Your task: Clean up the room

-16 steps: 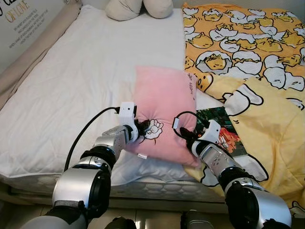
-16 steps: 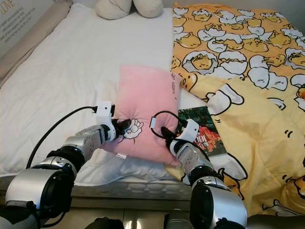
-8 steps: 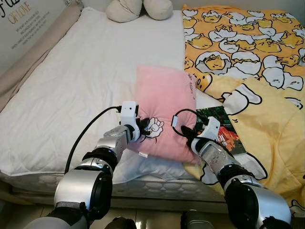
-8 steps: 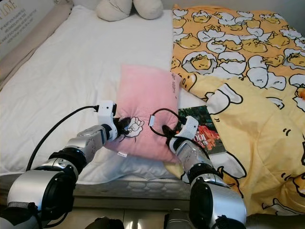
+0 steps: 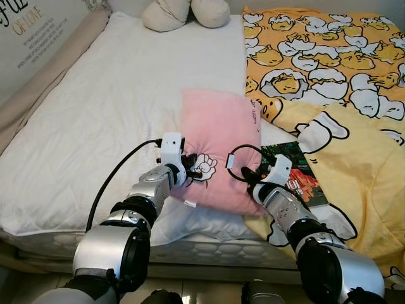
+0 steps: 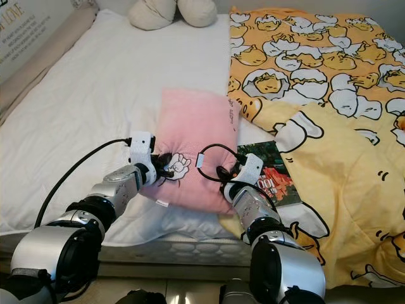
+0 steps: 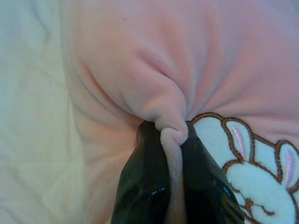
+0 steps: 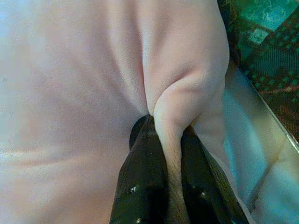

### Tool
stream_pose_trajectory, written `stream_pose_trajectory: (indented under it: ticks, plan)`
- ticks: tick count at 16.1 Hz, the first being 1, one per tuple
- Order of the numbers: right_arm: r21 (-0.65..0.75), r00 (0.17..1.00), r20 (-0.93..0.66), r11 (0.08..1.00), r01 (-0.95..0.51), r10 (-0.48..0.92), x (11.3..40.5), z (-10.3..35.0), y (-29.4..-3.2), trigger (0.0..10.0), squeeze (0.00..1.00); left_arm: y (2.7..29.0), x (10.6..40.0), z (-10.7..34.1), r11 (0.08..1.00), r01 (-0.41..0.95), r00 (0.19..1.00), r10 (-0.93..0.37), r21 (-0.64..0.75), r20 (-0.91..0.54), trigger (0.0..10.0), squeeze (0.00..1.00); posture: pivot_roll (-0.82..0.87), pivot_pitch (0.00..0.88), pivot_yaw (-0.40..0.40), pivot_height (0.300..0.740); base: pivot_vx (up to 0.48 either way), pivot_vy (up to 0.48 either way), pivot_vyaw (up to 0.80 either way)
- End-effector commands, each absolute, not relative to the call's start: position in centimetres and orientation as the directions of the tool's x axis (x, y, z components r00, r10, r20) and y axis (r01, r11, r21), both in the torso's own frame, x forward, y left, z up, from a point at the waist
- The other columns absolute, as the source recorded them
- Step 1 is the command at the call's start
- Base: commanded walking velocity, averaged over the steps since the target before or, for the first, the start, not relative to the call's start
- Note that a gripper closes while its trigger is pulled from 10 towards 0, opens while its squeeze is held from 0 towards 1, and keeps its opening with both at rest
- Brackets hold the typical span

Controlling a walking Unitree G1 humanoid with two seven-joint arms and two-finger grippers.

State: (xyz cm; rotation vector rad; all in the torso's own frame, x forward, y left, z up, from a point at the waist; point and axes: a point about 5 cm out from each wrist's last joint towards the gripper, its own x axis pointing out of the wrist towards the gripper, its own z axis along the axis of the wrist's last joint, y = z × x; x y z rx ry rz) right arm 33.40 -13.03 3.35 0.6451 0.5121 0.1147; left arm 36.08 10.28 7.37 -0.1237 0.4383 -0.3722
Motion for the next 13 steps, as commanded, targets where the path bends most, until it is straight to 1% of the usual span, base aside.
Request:
stream_pose_trajectory:
  ticks: [1, 2, 3, 5, 6, 8, 9, 11, 12, 13]
  plan:
    - [0.544, 0.878, -0.385, 0.839, -0.032, 0.283, 34.0, 4.3, -12.3, 0.0, 0.00, 10.6, 36.7, 8.4, 0.933, 0.335, 0.866, -0.360, -0.132, -0.346, 0.0, 0.00, -0.22, 0.000, 0.093, 0.714, 0.000, 0.000, 0.00]
    - [0.484, 0.898, -0.335, 0.870, -0.094, 0.284, 34.5, 5.2, -12.2, 0.0, 0.00, 10.6, 37.0, 9.0, 0.934, 0.346, 0.880, -0.358, -0.094, -0.311, 0.0, 0.00, -0.22, 0.000, 0.101, 0.714, 0.000, 0.000, 0.00]
    - [0.436, 0.923, -0.287, 0.893, -0.112, 0.256, 35.0, 6.1, -12.6, 0.0, 0.00, 10.6, 37.3, 9.8, 0.935, 0.347, 0.896, -0.353, -0.070, -0.270, 0.0, 0.00, -0.22, 0.000, 0.105, 0.714, 0.000, 0.000, 0.00]
    - [0.428, 0.964, -0.172, 0.897, -0.112, 0.203, 36.3, 8.6, -13.5, 0.0, 0.00, 10.6, 38.0, 11.6, 0.935, 0.354, 0.916, -0.353, -0.033, -0.188, 0.0, 0.00, -0.22, 0.000, 0.100, 0.714, 0.000, 0.000, 0.00]
    - [0.419, 0.984, -0.073, 0.900, -0.117, 0.162, 37.4, 11.1, -14.2, 0.0, 0.00, 10.7, 38.7, 13.3, 0.932, 0.362, 0.926, -0.357, 0.017, -0.125, 0.0, 0.00, -0.23, 0.000, 0.099, 0.714, 0.000, 0.000, 0.00]
    - [0.377, 0.989, 0.074, 0.914, -0.149, 0.131, 38.5, 14.9, -14.8, 0.0, 0.00, 10.9, 39.9, 16.9, 0.933, 0.355, 0.935, -0.355, 0.051, -0.007, 0.0, 0.00, -0.23, 0.000, 0.099, 0.714, 0.000, 0.000, 0.00]
    - [0.377, 0.988, 0.089, 0.914, -0.150, 0.125, 38.6, 15.2, -14.9, 0.0, 0.00, 10.9, 40.0, 17.4, 0.933, 0.355, 0.935, -0.356, 0.056, 0.009, 0.0, 0.00, -0.23, 0.000, 0.099, 0.714, 0.000, 0.000, 0.00]
    - [0.345, 0.980, 0.180, 0.927, -0.148, 0.089, 38.9, 17.5, -15.2, 0.0, 0.00, 11.0, 40.7, 20.5, 0.929, 0.346, 0.927, -0.361, 0.134, 0.104, 0.0, 0.00, -0.23, 0.000, 0.101, 0.714, 0.000, 0.000, 0.00]
    - [0.337, 0.976, 0.206, 0.931, -0.141, 0.073, 39.0, 18.3, -15.3, 0.0, 0.00, 11.0, 40.8, 21.6, 0.925, 0.344, 0.920, -0.367, 0.162, 0.139, 3.3, 0.00, -0.23, 0.000, 0.103, 0.714, 0.000, 0.000, 0.00]
    - [0.276, 0.972, 0.234, 0.956, -0.099, 0.033, 38.9, 19.2, -15.7, 0.0, 0.00, 11.0, 41.0, 22.8, 0.926, 0.332, 0.914, -0.363, 0.177, 0.183, 10.0, 0.00, -0.23, 0.000, 0.104, 0.714, 0.000, 0.000, 0.00]
